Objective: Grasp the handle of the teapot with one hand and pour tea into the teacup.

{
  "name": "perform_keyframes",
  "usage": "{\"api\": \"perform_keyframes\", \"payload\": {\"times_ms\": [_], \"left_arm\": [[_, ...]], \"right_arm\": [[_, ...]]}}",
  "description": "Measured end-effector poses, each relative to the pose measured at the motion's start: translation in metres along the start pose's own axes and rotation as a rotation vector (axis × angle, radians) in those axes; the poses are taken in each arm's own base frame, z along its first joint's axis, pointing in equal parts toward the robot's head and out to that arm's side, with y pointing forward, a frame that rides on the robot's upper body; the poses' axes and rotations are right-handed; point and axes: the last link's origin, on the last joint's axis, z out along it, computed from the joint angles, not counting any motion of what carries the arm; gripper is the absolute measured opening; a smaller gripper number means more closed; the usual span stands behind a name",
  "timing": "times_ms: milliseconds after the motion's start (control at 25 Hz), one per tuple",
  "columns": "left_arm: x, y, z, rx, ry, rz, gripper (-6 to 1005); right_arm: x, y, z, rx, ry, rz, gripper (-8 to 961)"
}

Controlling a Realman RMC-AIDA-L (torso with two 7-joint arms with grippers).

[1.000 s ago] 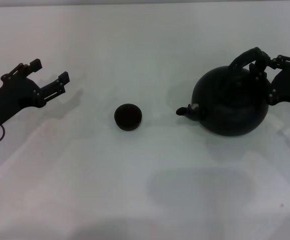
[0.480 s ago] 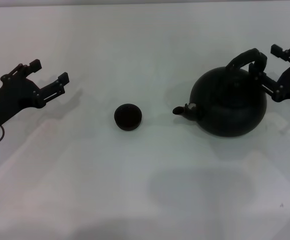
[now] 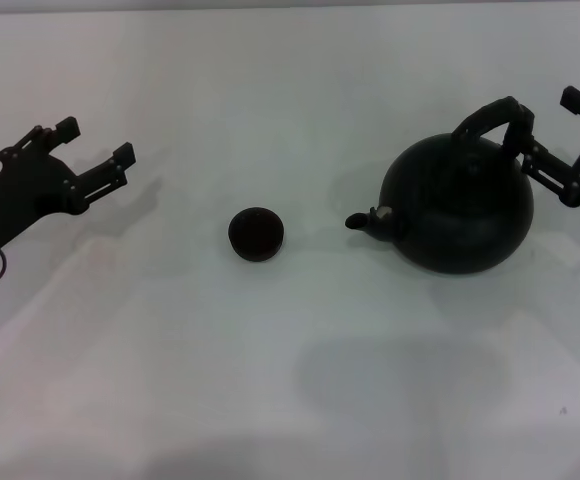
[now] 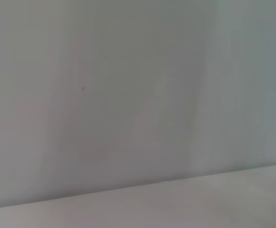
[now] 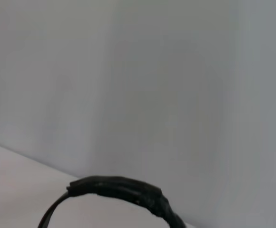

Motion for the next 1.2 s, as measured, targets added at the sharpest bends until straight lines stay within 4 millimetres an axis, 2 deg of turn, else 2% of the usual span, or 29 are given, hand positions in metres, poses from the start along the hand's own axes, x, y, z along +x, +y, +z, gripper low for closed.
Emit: {"api": "perform_keyframes", "payload": {"times_ms": [240,440,600,880,1200], "left_arm": [[0.003,-0.005,-0.002,0.021,0.015,0.006,879],[0.008,-0.015,-0.010,0.090,0.061,0.036,879],[0.014,-0.022,-0.014,0.143,0.114,0.066,879],[0.019,-0.027,-0.013,0.185,0.144,0.104,879],[0.017,-0.032,-0.020,0.268,0.198,0.069,879]], "right_arm": [[0.004,-0.007,-0.026,0.064,-0.017,0.026,750],[0.012,-0.023,-0.052,0.184,-0.022,0.072,748],[0.011,-0.036,-0.065,0.271,-0.066,0.095,747],[0.012,-0.051,-0.065,0.378,-0.092,0.101,745],[0.010,-0.069,-0.064,0.487,-0.100,0.061,745]]}}
